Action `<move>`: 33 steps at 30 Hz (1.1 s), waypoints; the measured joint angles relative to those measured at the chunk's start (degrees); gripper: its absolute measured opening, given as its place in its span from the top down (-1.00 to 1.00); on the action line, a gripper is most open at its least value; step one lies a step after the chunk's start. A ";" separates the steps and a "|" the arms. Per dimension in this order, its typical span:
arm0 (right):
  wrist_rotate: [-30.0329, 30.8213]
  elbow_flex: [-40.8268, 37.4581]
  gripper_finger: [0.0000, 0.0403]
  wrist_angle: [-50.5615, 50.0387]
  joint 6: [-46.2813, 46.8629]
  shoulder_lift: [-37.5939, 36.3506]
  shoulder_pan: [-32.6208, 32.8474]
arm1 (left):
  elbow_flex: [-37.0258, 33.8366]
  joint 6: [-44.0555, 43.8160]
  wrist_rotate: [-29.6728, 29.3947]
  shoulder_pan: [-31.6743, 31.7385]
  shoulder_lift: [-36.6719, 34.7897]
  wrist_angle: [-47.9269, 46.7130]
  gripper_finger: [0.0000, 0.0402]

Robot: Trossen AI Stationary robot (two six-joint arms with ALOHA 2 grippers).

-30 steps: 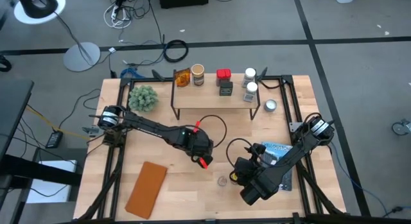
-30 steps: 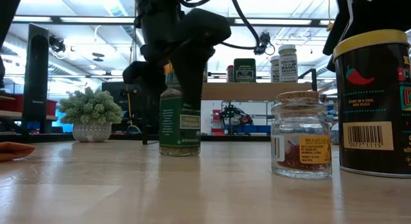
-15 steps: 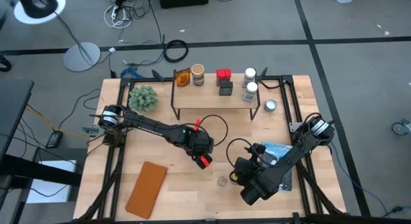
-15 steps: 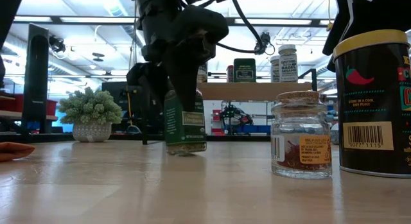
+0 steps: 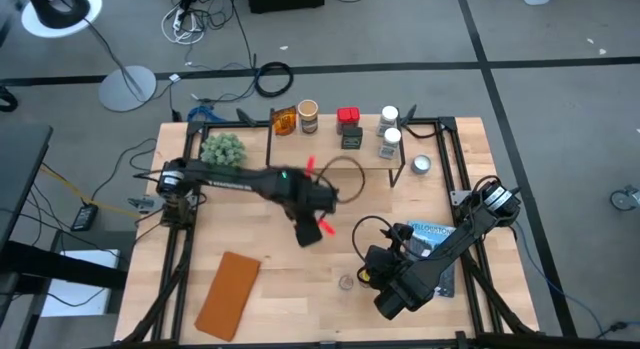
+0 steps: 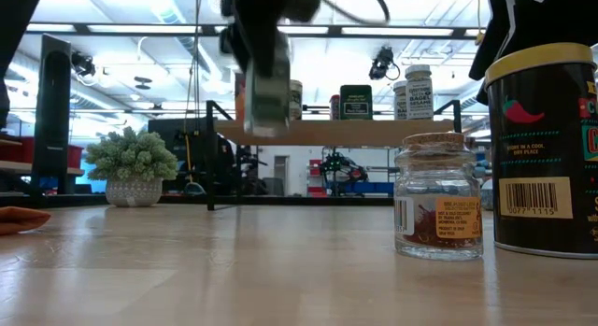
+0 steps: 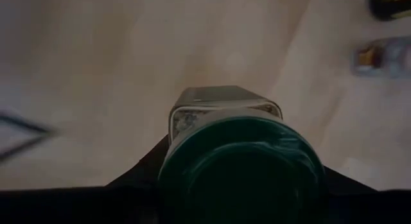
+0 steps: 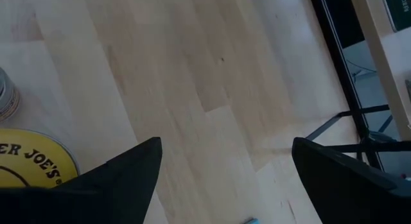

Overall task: Shelf spices
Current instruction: Put the green seasoning bottle on the shelf

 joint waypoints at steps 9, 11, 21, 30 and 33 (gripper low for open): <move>0.00 0.00 -0.72 -0.02 -0.50 0.00 -0.26 | 22.11 17.32 -6.06 9.87 -0.16 -15.46 0.04; 0.02 0.00 -0.72 -0.03 -0.49 0.00 -0.56 | 24.23 21.52 -4.76 13.36 -0.22 -15.96 0.05; 0.02 0.00 -0.72 0.04 0.14 0.00 -2.51 | 24.34 40.50 1.71 27.65 1.11 -16.14 0.05; 0.07 0.00 -0.72 0.04 -0.62 0.00 -5.50 | 24.28 44.47 0.86 31.72 5.28 -16.76 0.04; 0.06 0.00 -0.72 -0.17 -2.23 -0.01 -6.20 | 24.28 45.48 0.90 31.49 6.51 -16.03 0.04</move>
